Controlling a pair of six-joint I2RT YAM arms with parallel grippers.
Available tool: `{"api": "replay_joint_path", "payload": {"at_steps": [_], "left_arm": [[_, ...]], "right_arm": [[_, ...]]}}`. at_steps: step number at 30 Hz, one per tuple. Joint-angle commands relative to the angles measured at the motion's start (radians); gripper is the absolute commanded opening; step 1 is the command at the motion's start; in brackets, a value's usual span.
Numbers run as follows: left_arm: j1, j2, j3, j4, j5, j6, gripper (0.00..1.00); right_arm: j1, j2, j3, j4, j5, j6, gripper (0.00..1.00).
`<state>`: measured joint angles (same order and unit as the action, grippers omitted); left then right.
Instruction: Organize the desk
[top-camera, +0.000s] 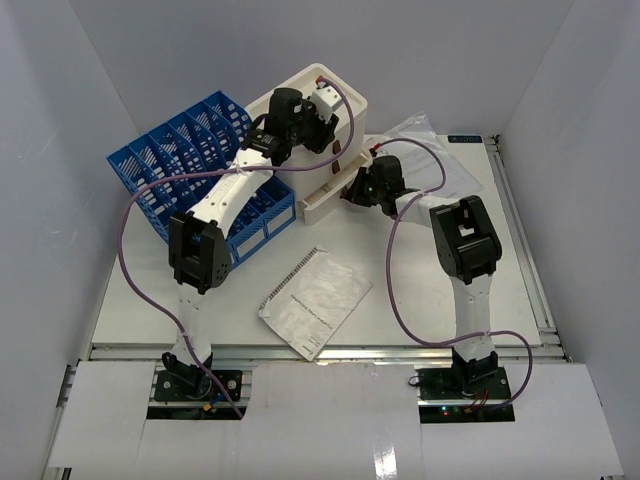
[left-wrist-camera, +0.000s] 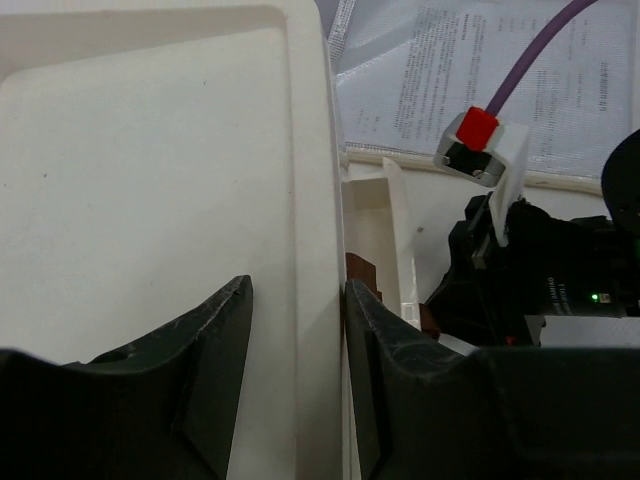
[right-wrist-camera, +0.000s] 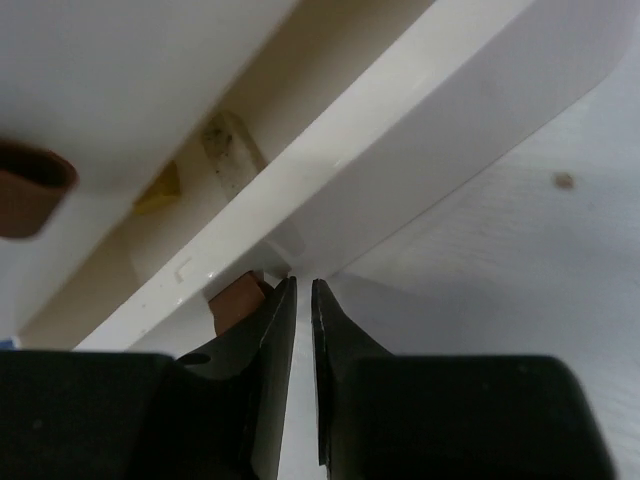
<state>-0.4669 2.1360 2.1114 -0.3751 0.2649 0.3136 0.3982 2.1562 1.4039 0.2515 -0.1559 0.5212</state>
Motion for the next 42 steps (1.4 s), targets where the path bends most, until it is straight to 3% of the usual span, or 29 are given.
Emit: {"api": "replay_joint_path", "payload": {"at_steps": [1, 6, 9, 11, 14, 16, 18, 21, 23, 24, 26, 28, 30, 32, 37, 42], "left_arm": [[-0.010, 0.058, -0.009, -0.171, 0.103, -0.013, 0.50], [-0.010, 0.079, 0.012, -0.164, 0.108, -0.068, 0.50], [-0.002, 0.076, 0.014, -0.132, 0.093, -0.125, 0.53], [0.009, 0.057, -0.002, -0.097, 0.070, -0.184, 0.62], [0.022, -0.022, -0.066, 0.000, 0.029, -0.247, 0.78], [0.027, -0.085, -0.117, 0.104, 0.015, -0.291, 0.85], [0.027, -0.181, -0.181, 0.194, 0.011, -0.337, 0.92], [0.028, -0.275, -0.209, 0.211, 0.035, -0.382, 0.93], [0.028, -0.359, -0.262, 0.186, 0.041, -0.435, 0.97], [0.028, -0.400, -0.295, 0.166, 0.043, -0.453, 0.98], [0.028, -0.512, -0.417, 0.152, 0.044, -0.497, 0.98], [0.028, -0.656, -0.600, 0.165, 0.025, -0.564, 0.98], [0.030, -0.818, -0.803, 0.166, -0.086, -0.660, 0.98], [0.032, -0.997, -0.998, 0.143, -0.126, -0.721, 0.98], [0.040, -1.364, -1.292, 0.016, -0.153, -0.847, 0.98], [0.042, -1.646, -1.413, -0.144, -0.212, -1.014, 0.98]], "right_arm": [[0.017, 0.063, 0.141, 0.182, -0.099, 0.105, 0.21], [0.012, 0.179, 0.259, 0.231, -0.143, 0.117, 0.35], [-0.005, 0.192, 0.245, 0.288, -0.214, 0.139, 0.43], [-0.012, 0.160, 0.188, 0.337, -0.244, 0.121, 0.45], [-0.022, 0.043, 0.072, 0.346, -0.299, -0.040, 0.50], [-0.026, -0.088, -0.052, 0.336, -0.381, -0.237, 0.55], [-0.030, -0.187, -0.157, 0.238, -0.524, -0.425, 0.68], [-0.027, -0.358, -0.201, -0.053, -0.756, -0.834, 0.86], [-0.018, -0.438, -0.213, -0.394, -0.918, -1.076, 0.94], [0.006, -0.470, -0.218, -0.546, -0.941, -1.324, 0.92], [0.069, -0.547, -0.275, -0.820, -0.860, -1.725, 0.90], [0.144, -0.662, -0.430, -0.789, -0.760, -1.829, 0.90], [0.228, -0.791, -0.615, -0.598, -0.583, -1.834, 0.90], [0.296, -0.895, -0.742, -0.424, -0.531, -1.841, 0.90], [0.430, -0.901, -0.749, -0.400, -0.456, -1.859, 0.90], [0.647, -0.857, -0.816, -0.275, -0.276, -1.846, 0.90]]}}
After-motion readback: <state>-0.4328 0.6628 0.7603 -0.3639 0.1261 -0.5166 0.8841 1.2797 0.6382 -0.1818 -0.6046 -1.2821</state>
